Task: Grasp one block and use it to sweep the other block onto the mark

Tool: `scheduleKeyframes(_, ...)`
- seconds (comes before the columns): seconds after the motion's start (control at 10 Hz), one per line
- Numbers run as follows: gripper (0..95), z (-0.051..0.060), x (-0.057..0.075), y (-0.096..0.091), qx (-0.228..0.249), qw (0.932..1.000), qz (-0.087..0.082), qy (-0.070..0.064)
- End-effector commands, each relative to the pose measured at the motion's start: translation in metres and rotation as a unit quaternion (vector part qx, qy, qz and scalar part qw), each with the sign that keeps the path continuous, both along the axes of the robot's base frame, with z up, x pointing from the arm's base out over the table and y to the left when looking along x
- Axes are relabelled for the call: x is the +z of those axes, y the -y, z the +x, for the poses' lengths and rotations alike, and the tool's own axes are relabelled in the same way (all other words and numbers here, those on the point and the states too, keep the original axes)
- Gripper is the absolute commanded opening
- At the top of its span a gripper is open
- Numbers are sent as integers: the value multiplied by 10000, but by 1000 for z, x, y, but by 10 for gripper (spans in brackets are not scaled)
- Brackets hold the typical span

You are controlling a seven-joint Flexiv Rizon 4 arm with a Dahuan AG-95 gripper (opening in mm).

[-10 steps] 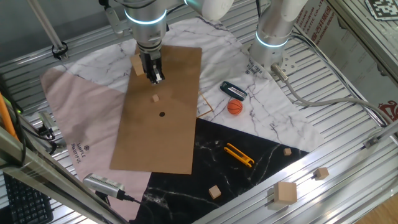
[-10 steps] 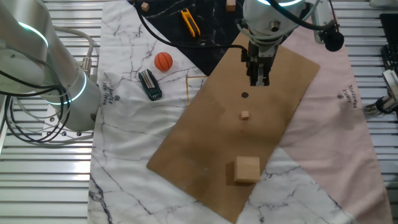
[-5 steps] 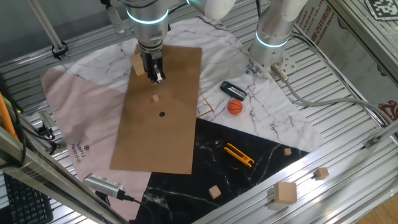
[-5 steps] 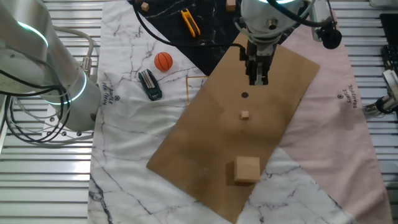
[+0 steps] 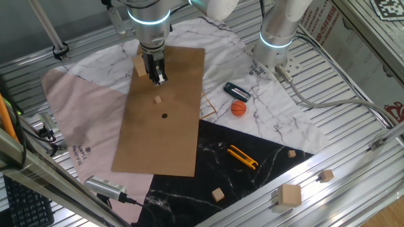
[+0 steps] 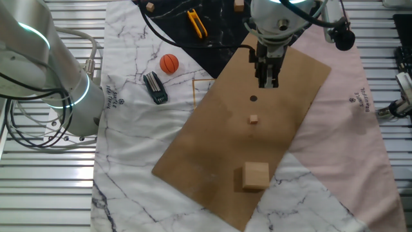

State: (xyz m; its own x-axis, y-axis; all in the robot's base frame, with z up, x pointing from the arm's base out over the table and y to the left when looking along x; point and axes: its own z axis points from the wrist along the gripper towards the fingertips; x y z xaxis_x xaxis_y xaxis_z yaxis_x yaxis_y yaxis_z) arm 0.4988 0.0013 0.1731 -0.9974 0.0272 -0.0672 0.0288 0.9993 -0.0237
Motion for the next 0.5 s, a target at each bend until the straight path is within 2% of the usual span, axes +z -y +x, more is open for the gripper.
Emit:
scheduleKeyframes(0.1,0,0,0,0,11,10000,1,0)
scheduleKeyframes(0.3,0,-2,4,-1,-14,10000,6,29)
scheduleKeyframes(0.5,0,-4,8,-3,-11,10000,-3,-24)
